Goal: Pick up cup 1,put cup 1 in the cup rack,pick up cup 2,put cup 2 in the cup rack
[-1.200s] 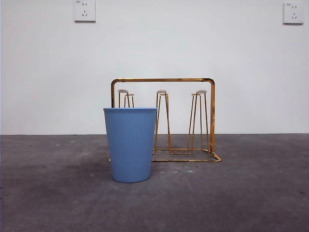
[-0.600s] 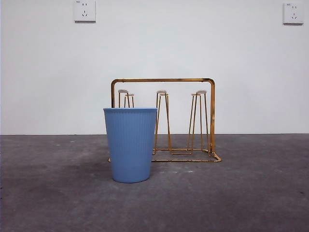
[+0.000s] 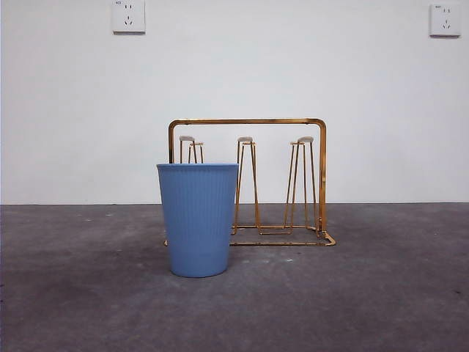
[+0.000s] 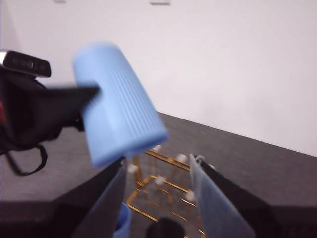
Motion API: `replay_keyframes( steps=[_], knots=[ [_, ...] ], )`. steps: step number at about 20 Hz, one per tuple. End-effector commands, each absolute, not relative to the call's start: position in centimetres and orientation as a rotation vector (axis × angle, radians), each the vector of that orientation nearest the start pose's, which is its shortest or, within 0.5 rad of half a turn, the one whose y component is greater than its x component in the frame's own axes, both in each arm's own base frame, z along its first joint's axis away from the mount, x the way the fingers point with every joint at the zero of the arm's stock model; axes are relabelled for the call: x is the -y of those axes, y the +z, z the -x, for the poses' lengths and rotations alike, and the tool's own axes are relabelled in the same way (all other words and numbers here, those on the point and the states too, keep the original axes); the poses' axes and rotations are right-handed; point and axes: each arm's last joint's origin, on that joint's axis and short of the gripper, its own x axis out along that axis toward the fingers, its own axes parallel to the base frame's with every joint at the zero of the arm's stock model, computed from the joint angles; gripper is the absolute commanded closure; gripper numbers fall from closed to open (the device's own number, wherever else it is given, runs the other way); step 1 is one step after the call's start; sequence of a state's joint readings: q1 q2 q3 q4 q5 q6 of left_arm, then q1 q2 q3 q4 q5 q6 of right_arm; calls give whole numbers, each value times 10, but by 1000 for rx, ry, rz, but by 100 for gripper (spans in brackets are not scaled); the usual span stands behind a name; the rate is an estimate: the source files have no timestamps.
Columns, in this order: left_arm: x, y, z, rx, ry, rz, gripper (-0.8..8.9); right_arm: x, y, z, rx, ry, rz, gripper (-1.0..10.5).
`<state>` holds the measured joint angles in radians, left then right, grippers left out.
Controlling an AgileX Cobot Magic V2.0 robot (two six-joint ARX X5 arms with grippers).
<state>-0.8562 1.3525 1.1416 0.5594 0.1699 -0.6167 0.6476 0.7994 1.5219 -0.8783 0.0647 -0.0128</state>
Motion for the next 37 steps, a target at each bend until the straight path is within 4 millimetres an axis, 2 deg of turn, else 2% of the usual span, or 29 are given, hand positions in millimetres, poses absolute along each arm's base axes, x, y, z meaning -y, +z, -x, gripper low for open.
replay_keyframes(
  steps=[1, 7, 18, 28, 37],
  knots=[
    [240, 392, -192, 32, -961, 453, 822, -39, 483, -55, -138, 557, 92, 725],
    [256, 370, -191, -18, -781, 272, 822, -33, 482, -49, -139, 551, 96, 725],
    [289, 320, -218, -133, -647, 174, 822, -33, 478, -48, -173, 552, 122, 725],
    [317, 310, -241, -151, -560, 30, 822, -33, 476, -48, -189, 553, 132, 725],
    [321, 287, -255, -195, -483, 2, 822, -32, 475, -47, -202, 554, 149, 725]
  ],
)
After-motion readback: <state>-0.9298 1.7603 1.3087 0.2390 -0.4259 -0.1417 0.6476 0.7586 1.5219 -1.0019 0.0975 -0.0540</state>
